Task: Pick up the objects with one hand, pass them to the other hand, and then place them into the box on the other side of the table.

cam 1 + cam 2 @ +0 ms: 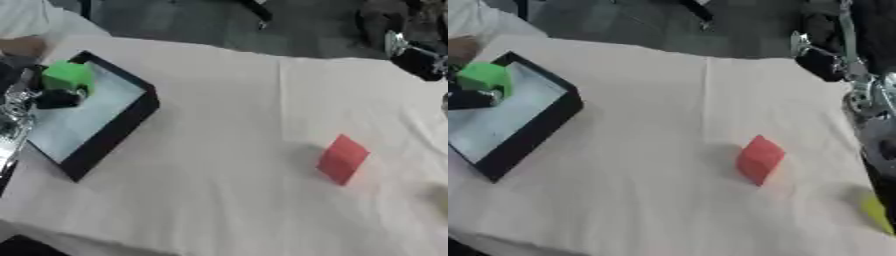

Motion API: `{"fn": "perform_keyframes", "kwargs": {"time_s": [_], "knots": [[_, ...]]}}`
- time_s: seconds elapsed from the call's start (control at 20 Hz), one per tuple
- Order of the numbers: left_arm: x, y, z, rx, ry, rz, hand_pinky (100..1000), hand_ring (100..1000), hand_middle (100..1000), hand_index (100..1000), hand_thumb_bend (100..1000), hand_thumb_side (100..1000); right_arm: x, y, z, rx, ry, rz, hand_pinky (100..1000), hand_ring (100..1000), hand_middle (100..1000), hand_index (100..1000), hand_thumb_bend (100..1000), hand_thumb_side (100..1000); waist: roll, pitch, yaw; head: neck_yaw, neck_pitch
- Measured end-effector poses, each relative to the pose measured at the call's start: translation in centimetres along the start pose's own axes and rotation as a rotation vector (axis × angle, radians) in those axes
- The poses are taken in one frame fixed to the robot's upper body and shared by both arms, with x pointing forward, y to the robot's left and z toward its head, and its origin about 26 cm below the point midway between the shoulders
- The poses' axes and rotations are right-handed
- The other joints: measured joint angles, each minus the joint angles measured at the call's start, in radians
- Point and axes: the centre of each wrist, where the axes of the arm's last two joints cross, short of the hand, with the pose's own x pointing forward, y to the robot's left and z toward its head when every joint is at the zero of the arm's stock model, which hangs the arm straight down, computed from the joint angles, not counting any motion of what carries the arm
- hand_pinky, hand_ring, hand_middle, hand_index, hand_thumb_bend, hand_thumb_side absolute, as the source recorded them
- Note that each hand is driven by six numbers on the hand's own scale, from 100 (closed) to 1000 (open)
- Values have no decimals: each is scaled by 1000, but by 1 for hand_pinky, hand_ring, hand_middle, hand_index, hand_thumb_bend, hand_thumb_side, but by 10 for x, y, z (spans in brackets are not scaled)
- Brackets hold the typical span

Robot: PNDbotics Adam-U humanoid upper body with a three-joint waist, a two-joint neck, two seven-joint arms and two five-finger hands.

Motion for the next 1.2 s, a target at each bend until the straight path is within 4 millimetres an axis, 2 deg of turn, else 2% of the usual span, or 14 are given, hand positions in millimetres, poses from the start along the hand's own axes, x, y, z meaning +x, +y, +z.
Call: {"fn": "perform_keyframes", "kwargs": {"time_s": [0.1,0.2,0.4,0.5,0.55,0.6,0.7,0.75,0.9,1.1,1.2], "knots": [[-3,-1,-2,-16,9,-33,900,937,814,864,593,243,-4,-2,1,-11,25,-4,792,736,719,778,100,100,0,0,-1,0,0],[-6,-1,-5,-24,22,-61,944,965,837,887,639,258,-7,-4,1,-23,41,-5,792,734,717,778,100,100,0,0,-1,0,0],[-8,2,-7,-3,56,-95,972,987,854,902,651,256,-9,-6,2,-38,59,-9,790,732,716,777,100,100,0,0,-1,0,0],[-8,3,-7,18,67,-101,960,981,847,892,587,257,-9,-7,3,-42,62,-8,789,732,715,777,100,100,0,0,-1,0,0],[-8,4,-7,34,70,-99,922,964,831,855,348,315,-10,-8,3,-43,64,-5,789,732,715,777,100,100,0,0,-1,0,0],[-6,6,-6,64,65,-90,906,956,825,843,298,328,-12,-9,4,-43,67,-2,789,732,715,777,100,100,0,0,-1,0,0],[2,14,1,148,22,-40,814,902,783,789,104,452,-13,-9,4,-48,71,0,789,733,716,778,100,100,0,0,1,-1,0],[7,16,5,191,-15,2,771,877,770,766,100,539,-13,-10,4,-52,74,2,790,733,717,779,100,100,0,0,1,-4,0],[22,20,22,324,-195,170,741,868,767,755,100,619,-15,-14,3,-65,84,3,791,733,718,780,100,100,0,0,2,-12,1],[36,14,44,394,-434,445,743,881,786,765,100,648,-18,-19,1,-72,116,-15,798,739,727,789,100,100,0,0,2,-28,1],[42,8,55,364,-523,564,750,891,803,781,106,647,-20,-22,0,-63,138,-31,814,757,749,810,100,198,0,0,1,-38,1]]}}
